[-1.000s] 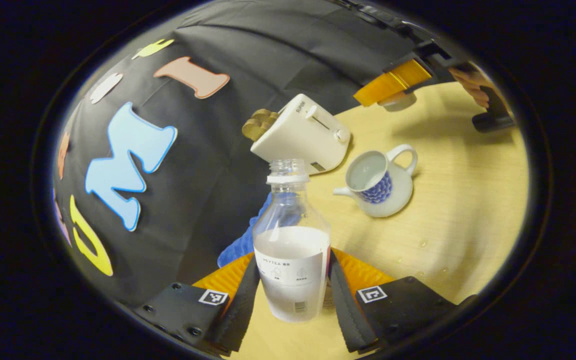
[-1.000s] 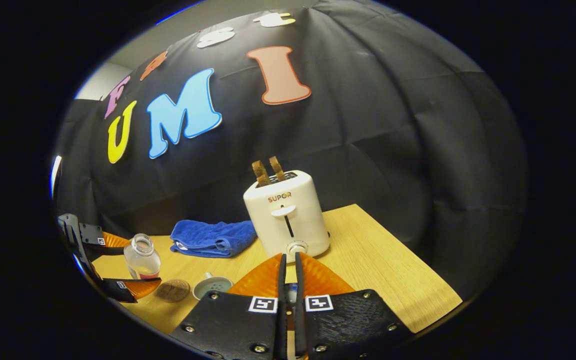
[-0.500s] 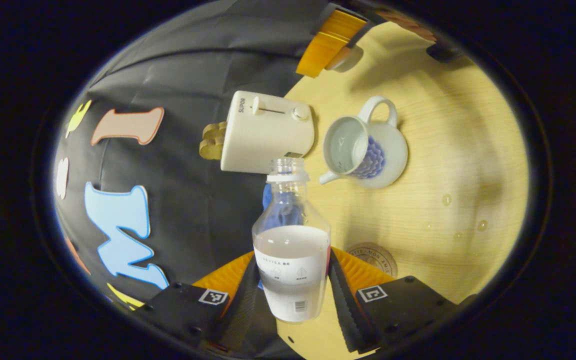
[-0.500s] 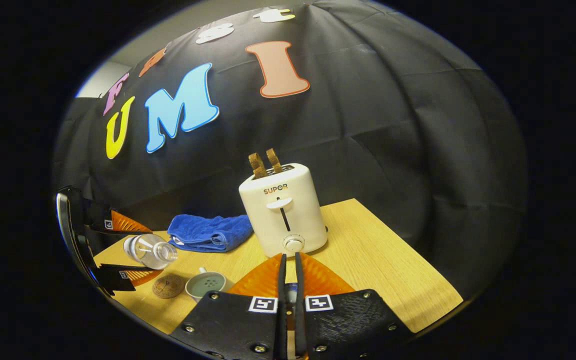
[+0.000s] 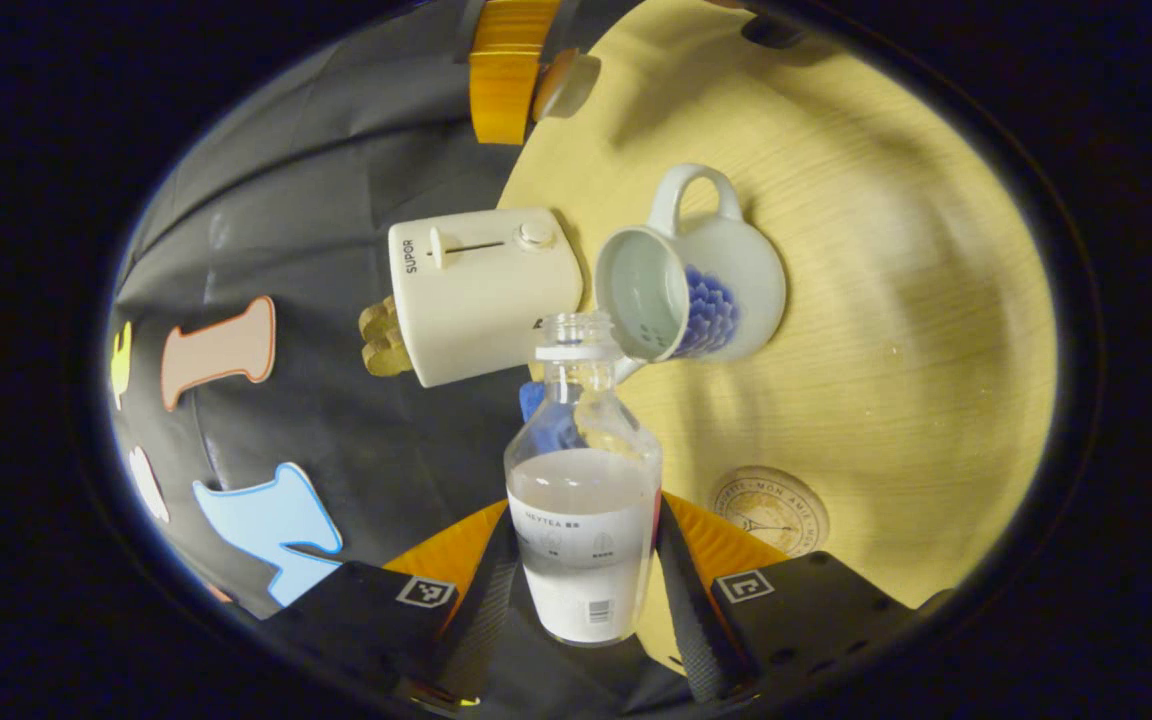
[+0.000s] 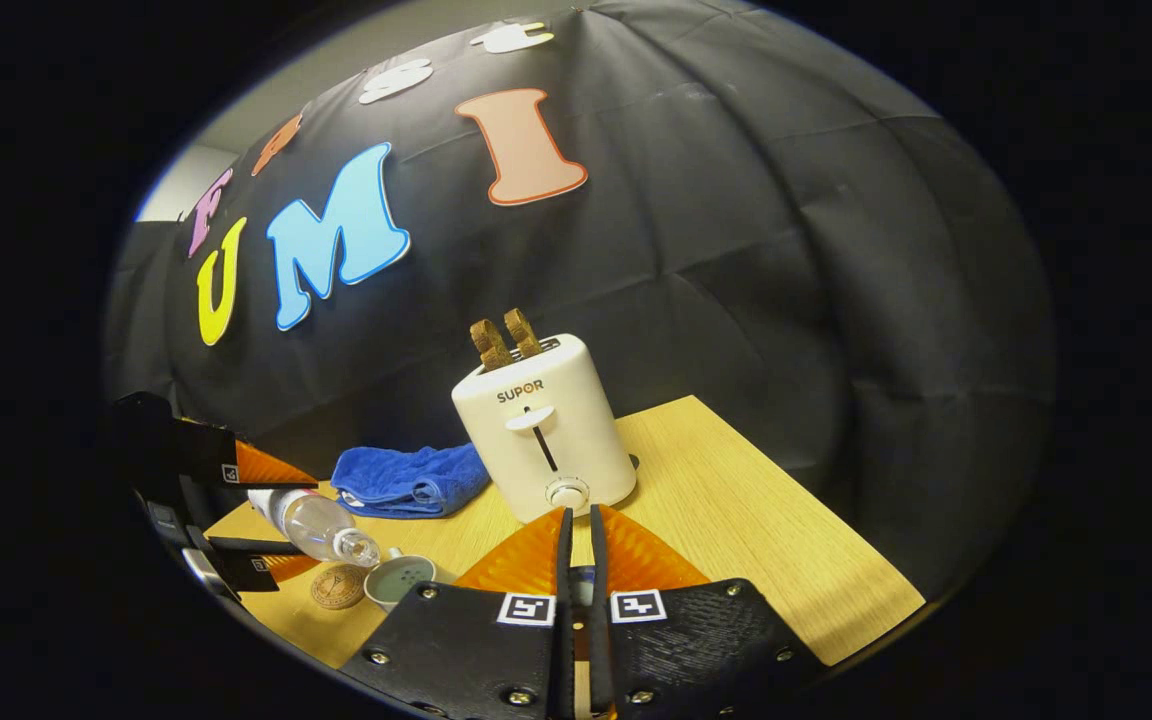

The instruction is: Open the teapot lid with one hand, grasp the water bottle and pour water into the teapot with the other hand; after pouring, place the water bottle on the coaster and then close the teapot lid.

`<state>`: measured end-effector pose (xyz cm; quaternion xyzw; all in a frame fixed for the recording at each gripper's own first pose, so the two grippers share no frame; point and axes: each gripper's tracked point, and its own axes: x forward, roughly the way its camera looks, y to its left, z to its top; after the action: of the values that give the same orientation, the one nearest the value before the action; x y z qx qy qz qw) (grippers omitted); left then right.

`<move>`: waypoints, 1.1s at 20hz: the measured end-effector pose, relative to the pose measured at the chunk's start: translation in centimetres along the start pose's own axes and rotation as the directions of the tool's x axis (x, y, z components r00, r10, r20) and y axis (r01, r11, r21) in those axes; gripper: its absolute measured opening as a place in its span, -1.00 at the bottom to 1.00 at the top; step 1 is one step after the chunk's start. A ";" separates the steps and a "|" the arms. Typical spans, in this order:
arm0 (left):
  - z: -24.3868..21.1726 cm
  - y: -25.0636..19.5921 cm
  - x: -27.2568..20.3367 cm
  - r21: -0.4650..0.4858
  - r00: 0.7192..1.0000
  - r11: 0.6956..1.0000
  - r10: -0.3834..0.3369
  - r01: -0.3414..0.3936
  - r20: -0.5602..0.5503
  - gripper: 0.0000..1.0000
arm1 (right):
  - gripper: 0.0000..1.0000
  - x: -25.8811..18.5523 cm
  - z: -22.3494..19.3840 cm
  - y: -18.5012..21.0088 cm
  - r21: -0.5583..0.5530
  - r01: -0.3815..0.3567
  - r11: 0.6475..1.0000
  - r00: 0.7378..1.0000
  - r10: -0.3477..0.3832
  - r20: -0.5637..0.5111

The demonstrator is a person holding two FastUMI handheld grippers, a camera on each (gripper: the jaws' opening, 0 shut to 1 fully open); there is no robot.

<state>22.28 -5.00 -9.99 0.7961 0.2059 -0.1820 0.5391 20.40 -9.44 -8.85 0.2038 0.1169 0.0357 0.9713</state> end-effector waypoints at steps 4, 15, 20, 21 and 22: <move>-0.5 -0.5 0.5 0.053 1.000 0.998 -0.017 0.018 -0.022 0.72 | -0.89 0.0 0.0 -0.2 -0.003 0.011 1.000 1.000 -0.011 -0.002; -1.9 -0.8 1.3 0.215 0.998 0.977 0.016 -0.003 -0.056 0.73 | -0.89 0.2 -0.5 -1.0 -0.026 0.040 0.999 0.999 -0.040 -0.018; -1.9 -1.0 1.7 0.265 0.998 0.964 0.038 -0.021 -0.059 0.72 | -0.89 0.0 -0.5 -1.1 -0.032 0.045 0.998 0.999 -0.046 -0.017; -2.3 -1.1 1.7 0.278 0.997 0.961 0.035 -0.016 -0.062 0.72 | -0.89 0.0 -0.3 -1.1 -0.032 0.048 0.998 0.999 -0.049 -0.014; -2.3 -1.1 1.7 0.286 0.997 0.958 0.039 -0.019 -0.063 0.72 | -0.89 0.0 -0.3 -1.2 -0.030 0.046 0.998 0.999 -0.047 -0.016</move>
<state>23.25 -2.29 -10.92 0.8742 0.1840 -0.1748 0.4140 20.32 -10.37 -9.62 0.1862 0.1290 0.0165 0.9739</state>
